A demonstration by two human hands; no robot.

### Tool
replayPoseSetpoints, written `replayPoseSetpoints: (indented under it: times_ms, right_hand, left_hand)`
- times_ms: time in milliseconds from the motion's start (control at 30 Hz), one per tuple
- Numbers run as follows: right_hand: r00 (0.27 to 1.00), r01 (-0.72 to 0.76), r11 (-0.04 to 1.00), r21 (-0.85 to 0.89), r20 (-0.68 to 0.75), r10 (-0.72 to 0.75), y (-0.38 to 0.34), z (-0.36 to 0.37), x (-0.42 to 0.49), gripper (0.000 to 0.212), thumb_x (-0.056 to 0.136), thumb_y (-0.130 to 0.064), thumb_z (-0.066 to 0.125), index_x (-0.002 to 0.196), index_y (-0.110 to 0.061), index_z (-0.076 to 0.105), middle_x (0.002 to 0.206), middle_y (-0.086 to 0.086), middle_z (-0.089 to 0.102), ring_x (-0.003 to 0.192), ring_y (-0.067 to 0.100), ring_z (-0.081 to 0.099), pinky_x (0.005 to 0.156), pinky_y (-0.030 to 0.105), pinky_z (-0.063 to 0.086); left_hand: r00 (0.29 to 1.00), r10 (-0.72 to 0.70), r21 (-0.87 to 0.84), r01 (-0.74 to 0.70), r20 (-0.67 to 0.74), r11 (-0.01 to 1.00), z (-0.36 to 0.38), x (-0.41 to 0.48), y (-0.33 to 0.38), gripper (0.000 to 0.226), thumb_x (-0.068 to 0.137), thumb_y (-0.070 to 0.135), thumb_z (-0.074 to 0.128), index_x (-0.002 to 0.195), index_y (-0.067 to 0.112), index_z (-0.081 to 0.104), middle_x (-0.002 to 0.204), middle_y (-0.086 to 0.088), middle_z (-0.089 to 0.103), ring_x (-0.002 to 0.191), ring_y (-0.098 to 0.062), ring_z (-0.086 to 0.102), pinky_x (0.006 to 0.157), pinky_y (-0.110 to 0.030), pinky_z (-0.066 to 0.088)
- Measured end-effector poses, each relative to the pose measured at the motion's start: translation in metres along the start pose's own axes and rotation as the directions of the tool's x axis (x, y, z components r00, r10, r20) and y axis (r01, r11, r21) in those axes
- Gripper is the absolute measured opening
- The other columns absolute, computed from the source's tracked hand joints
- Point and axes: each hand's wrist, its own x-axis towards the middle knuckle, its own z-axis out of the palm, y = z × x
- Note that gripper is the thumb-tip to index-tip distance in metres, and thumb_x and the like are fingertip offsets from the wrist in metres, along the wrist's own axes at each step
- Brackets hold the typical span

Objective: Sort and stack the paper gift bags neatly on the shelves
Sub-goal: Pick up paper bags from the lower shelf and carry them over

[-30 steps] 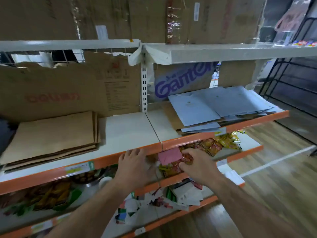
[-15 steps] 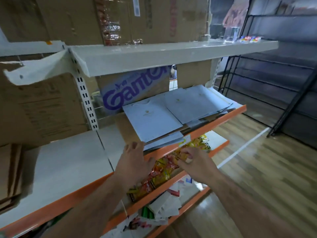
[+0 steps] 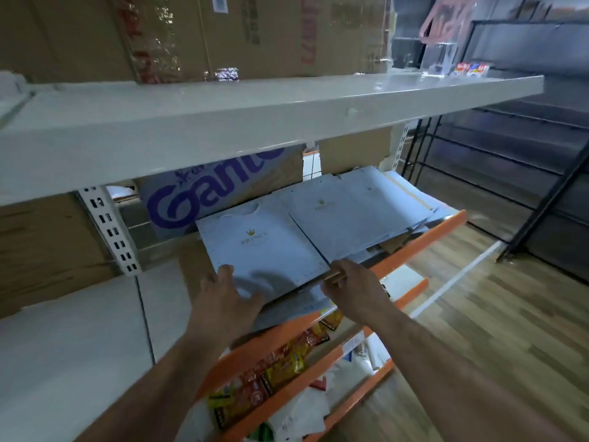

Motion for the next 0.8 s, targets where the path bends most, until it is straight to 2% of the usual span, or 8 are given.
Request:
replayPoseSetpoints:
  times_ms: [100, 200, 333, 400, 533, 633, 700, 800]
  right_hand:
    - [0.999, 0.004, 0.999, 0.050, 0.050, -0.007, 0.006, -0.001, 0.022, 0.019, 0.091, -0.034, 0.061, 0.101, -0.018, 0.057, 0.085, -0.009, 0.061, 0.075, 0.010, 0.059, 0.063, 0.026, 0.048]
    - [0.993, 0.052, 0.992, 0.114, 0.101, -0.064, 0.012, -0.004, 0.039, 0.017, 0.092, -0.031, 0.061, 0.105, -0.024, 0.054, 0.086, -0.006, 0.057, 0.068, 0.001, 0.050, 0.058, 0.020, 0.040]
    - [0.979, 0.112, 0.975, 0.191, 0.146, -0.141, 0.024, -0.016, 0.060, 0.012, 0.089, -0.028, 0.059, 0.081, -0.020, 0.057, 0.070, -0.005, 0.061, 0.057, 0.005, 0.053, 0.051, 0.022, 0.039]
    - [0.970, 0.129, 0.969, 0.211, 0.177, -0.168, 0.035, -0.025, 0.073, 0.008, 0.092, -0.030, 0.060, 0.096, -0.024, 0.063, 0.083, -0.008, 0.067, 0.068, 0.005, 0.060, 0.055, 0.017, 0.044]
    - [0.992, 0.096, 0.981, 0.170, 0.067, -0.108, 0.070, -0.054, 0.103, 0.040, 0.093, -0.034, 0.061, 0.129, -0.017, 0.060, 0.123, 0.000, 0.066, 0.104, 0.016, 0.061, 0.081, 0.023, 0.040]
    - [0.997, 0.067, 0.996, 0.059, -0.052, -0.064, 0.099, -0.075, 0.128, 0.048, 0.092, -0.039, 0.059, 0.133, -0.015, 0.056, 0.128, 0.007, 0.063, 0.113, 0.027, 0.059, 0.087, 0.032, 0.046]
    - [0.993, 0.056, 0.998, -0.042, -0.098, -0.060, 0.114, -0.082, 0.143, 0.054, 0.089, -0.044, 0.060, 0.133, -0.012, 0.053, 0.127, 0.013, 0.060, 0.115, 0.033, 0.054, 0.091, 0.041, 0.047]
    - [0.993, 0.060, 0.985, -0.160, -0.090, -0.075, 0.126, -0.085, 0.158, 0.064, 0.084, -0.053, 0.064, 0.127, -0.008, 0.050, 0.123, 0.017, 0.058, 0.112, 0.038, 0.051, 0.089, 0.044, 0.046]
  left_hand:
    - [0.995, -0.098, -0.122, 0.099, 0.017, 0.988, 0.001, 0.014, 0.001, 0.079, 0.081, 0.052, 0.067, 0.147, 0.022, 0.035, 0.139, -0.012, 0.043, 0.110, -0.032, 0.060, 0.089, -0.044, 0.055]
    - [0.976, -0.216, -0.309, 0.207, 0.002, 0.928, 0.006, 0.026, 0.006, 0.078, 0.069, 0.058, 0.071, 0.133, 0.018, 0.053, 0.118, 0.000, 0.066, 0.095, -0.017, 0.070, 0.073, -0.036, 0.058]
    - [0.899, -0.427, -0.637, 0.277, -0.092, 0.720, 0.017, 0.028, 0.028, 0.005, 0.091, 0.014, 0.068, 0.091, 0.012, 0.063, 0.076, -0.004, 0.062, 0.063, -0.018, 0.057, 0.054, -0.028, 0.039]
    - [0.869, -0.485, -0.742, 0.260, -0.099, 0.618, 0.027, 0.029, 0.033, 0.009, 0.092, 0.004, 0.058, 0.090, 0.011, 0.064, 0.070, -0.009, 0.059, 0.054, -0.024, 0.051, 0.054, -0.030, 0.038]
    - [0.839, -0.524, -0.845, 0.173, -0.143, 0.506, 0.046, 0.024, 0.041, 0.026, 0.078, 0.005, 0.062, 0.098, 0.016, 0.074, 0.096, -0.009, 0.076, 0.080, -0.034, 0.073, 0.068, -0.046, 0.059]
    - [0.801, -0.576, -0.876, 0.152, -0.162, 0.458, 0.052, 0.016, 0.059, 0.024, 0.075, -0.002, 0.058, 0.091, 0.013, 0.069, 0.101, -0.015, 0.072, 0.090, -0.041, 0.070, 0.081, -0.059, 0.057]
    - [0.776, -0.608, -0.881, 0.162, -0.165, 0.445, 0.058, 0.011, 0.072, 0.029, 0.084, -0.012, 0.051, 0.087, 0.014, 0.062, 0.097, -0.012, 0.068, 0.091, -0.039, 0.066, 0.087, -0.057, 0.055]
    - [0.747, -0.645, -0.884, 0.180, -0.162, 0.431, 0.068, 0.007, 0.082, 0.031, 0.088, -0.015, 0.047, 0.106, 0.007, 0.061, 0.107, -0.018, 0.066, 0.097, -0.040, 0.064, 0.083, -0.052, 0.055]
